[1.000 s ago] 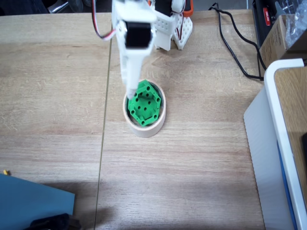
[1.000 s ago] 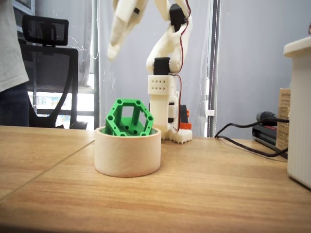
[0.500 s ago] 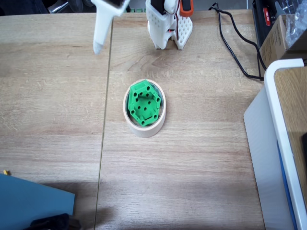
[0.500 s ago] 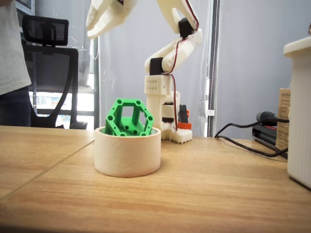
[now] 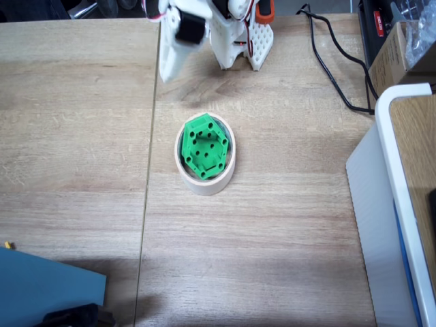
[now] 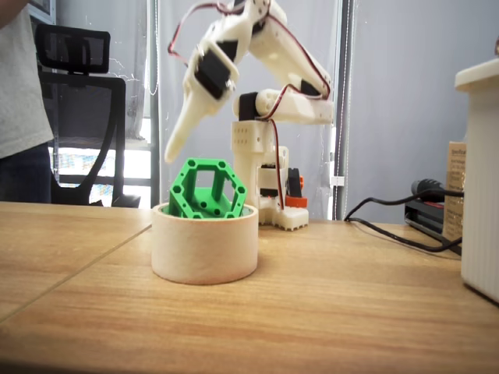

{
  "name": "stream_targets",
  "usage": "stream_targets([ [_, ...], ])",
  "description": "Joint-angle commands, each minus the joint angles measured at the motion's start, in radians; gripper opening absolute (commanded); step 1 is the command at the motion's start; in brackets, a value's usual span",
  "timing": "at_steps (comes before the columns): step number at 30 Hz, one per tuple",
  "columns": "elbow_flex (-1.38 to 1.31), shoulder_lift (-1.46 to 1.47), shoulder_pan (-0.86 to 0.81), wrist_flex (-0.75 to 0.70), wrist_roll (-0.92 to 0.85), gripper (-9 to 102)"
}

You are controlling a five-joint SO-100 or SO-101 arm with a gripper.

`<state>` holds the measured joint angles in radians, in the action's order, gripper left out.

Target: Grasp a component and put it in the bin.

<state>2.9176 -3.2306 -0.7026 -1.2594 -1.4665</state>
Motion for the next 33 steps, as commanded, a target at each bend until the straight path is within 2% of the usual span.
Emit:
stream_targets([
  [1, 0.077, -0.074, -0.009, 0.012, -0.018, 0],
  [15, 0.261, -0.138, -0.009, 0.0, -0.018, 0],
  [33, 0.279, -0.138, -0.026, -0.005, -0.02, 0],
])
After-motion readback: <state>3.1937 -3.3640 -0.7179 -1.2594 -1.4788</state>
